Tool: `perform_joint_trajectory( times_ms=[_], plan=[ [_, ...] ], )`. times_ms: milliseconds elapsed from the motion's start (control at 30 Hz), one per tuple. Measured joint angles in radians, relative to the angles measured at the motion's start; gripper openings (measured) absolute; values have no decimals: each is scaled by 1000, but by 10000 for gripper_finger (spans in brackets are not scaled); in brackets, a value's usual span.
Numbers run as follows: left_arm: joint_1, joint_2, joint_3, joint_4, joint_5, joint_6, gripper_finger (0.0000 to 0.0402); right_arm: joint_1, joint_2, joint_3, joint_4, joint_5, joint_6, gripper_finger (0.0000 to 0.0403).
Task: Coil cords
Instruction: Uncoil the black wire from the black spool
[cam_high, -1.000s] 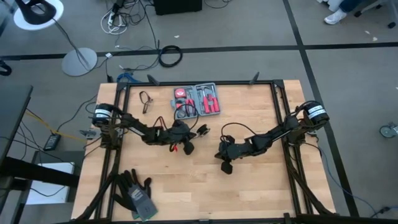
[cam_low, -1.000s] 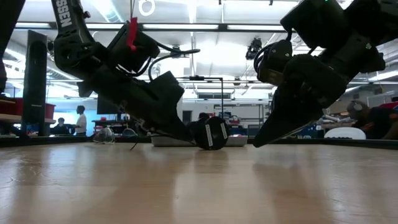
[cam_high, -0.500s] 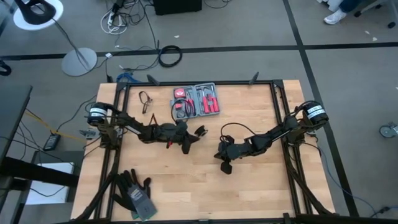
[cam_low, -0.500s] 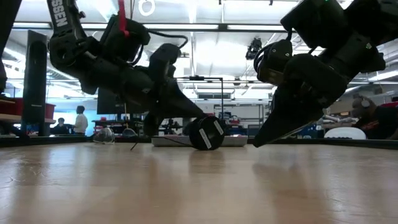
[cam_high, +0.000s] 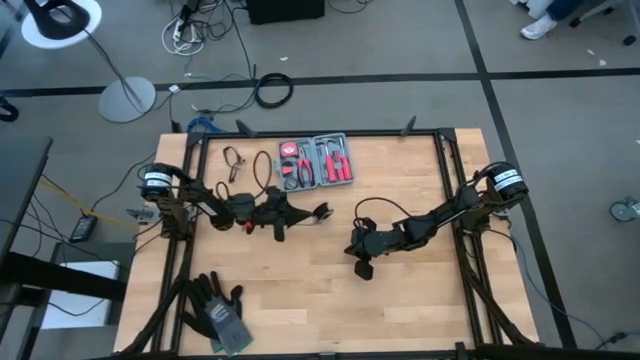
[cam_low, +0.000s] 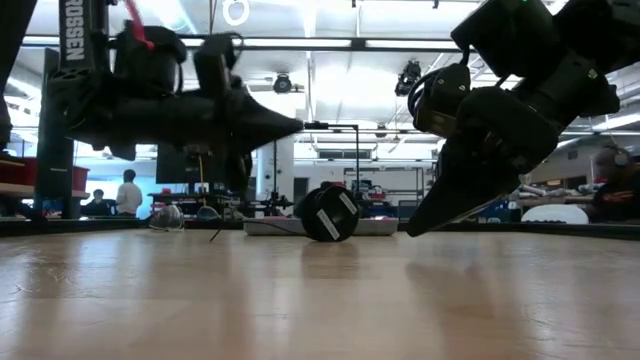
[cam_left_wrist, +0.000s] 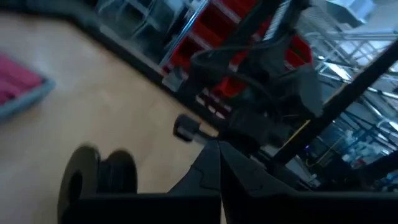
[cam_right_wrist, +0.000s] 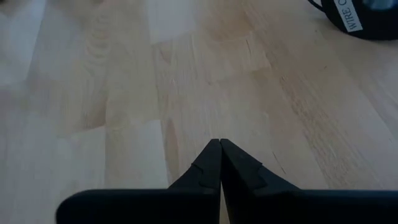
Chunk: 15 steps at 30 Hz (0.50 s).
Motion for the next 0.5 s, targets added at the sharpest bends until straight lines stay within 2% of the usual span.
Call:
perform_joint_trajectory(
  times_ms=[67, 167, 333, 500],
  plan=[
    [0, 0, -6, 44, -4, 46, 0, 0, 0, 0, 1, 0, 0, 8],
    [-1, -1, -6, 18, -93, 83, 0, 0, 0, 0, 1, 0, -1, 5],
    [-13, 0, 25, -181, -237, 123, 0, 0, 0, 0, 0, 0, -1, 3],
    [-29, 1, 105, -371, -289, 207, 0, 0, 0, 0, 1, 18, -12, 7]
  ],
)
